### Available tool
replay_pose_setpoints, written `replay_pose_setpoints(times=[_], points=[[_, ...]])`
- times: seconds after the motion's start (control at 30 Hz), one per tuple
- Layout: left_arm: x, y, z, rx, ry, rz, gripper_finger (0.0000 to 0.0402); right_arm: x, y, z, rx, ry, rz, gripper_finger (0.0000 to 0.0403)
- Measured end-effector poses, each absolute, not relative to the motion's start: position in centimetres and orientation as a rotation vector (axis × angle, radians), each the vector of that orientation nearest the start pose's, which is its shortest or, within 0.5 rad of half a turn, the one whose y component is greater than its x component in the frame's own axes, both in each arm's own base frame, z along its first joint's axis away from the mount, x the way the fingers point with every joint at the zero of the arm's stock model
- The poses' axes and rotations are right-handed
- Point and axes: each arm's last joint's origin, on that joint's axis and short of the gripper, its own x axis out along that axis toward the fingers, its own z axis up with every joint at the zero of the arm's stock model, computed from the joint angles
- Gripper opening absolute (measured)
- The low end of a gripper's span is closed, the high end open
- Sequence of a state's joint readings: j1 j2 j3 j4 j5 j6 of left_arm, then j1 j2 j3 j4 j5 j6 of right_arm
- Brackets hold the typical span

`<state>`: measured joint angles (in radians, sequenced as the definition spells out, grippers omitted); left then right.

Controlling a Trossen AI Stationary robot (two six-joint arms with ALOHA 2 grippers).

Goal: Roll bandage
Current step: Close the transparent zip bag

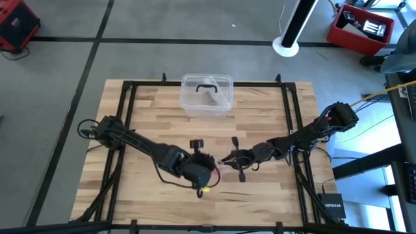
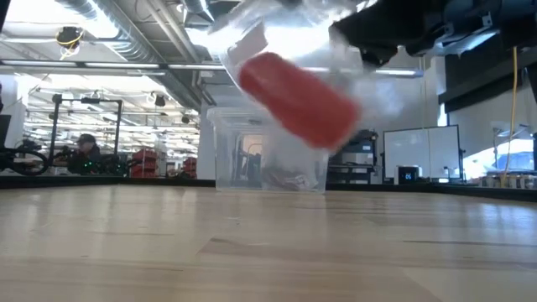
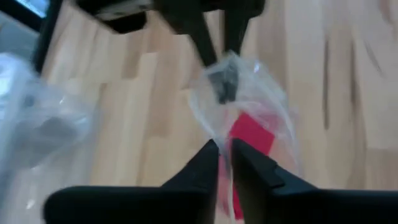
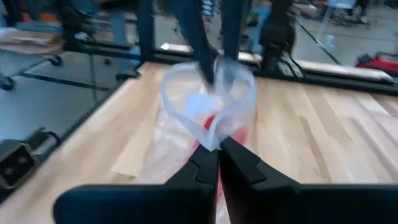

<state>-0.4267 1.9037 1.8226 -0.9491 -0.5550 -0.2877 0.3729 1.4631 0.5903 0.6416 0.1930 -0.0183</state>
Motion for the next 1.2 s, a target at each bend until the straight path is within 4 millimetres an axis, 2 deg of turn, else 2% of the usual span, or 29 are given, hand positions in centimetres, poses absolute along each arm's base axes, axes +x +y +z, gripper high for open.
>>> replay_pose_setpoints(times=[0.13, 0.27, 0.37, 0.53, 0.67, 0.77, 0.87, 0.97, 1.07, 1.2], points=[[35.8, -14.1, 34.1, 0.242, 0.965, 0.279, 0.0091, 27.1, 9.9, 19.3, -0.081, 0.235, 0.147, 0.0005], [33.7, -14.0, 34.4, 0.262, 1.105, 0.351, 0.0122, 27.1, 9.8, 19.4, -0.083, 0.233, 0.124, 0.0007], [32.5, -14.9, 33.3, 0.318, 1.141, 0.417, 0.0129, 27.1, 9.8, 19.4, -0.086, 0.231, 0.103, 0.0004], [31.1, -16.7, 30.0, 0.388, 1.169, 0.473, 0.0131, 27.1, 9.8, 19.4, -0.084, 0.224, 0.103, 0.0004], [29.8, -17.3, 27.4, 0.423, 1.142, 0.551, 0.0131, 27.1, 9.8, 19.5, -0.083, 0.222, 0.104, 0.0004], [27.8, -16.4, 26.7, 0.428, 1.074, 0.615, 0.0131, 27.1, 9.8, 19.5, -0.086, 0.222, 0.104, 0.0004], [25.6, -14.8, 27.4, 0.259, 0.938, 0.628, 0.0131, 27.2, 9.8, 19.3, -0.086, 0.221, 0.104, 0.0003], [24.3, -13.7, 27.6, 0.075, 0.762, 0.555, 0.0131, 27.3, 9.9, 19.2, -0.084, 0.217, 0.112, 0.0004], [23.4, -12.8, 27.3, -0.033, 0.631, 0.43, 0.0131, 27.5, 10.0, 18.8, -0.084, 0.219, 0.114, 0.0003], [23.0, -12.1, 24.8, -0.09, 0.574, 0.326, 0.0131, 27.9, 10.1, 18.5, -0.075, 0.186, 0.115, 0.0002]])
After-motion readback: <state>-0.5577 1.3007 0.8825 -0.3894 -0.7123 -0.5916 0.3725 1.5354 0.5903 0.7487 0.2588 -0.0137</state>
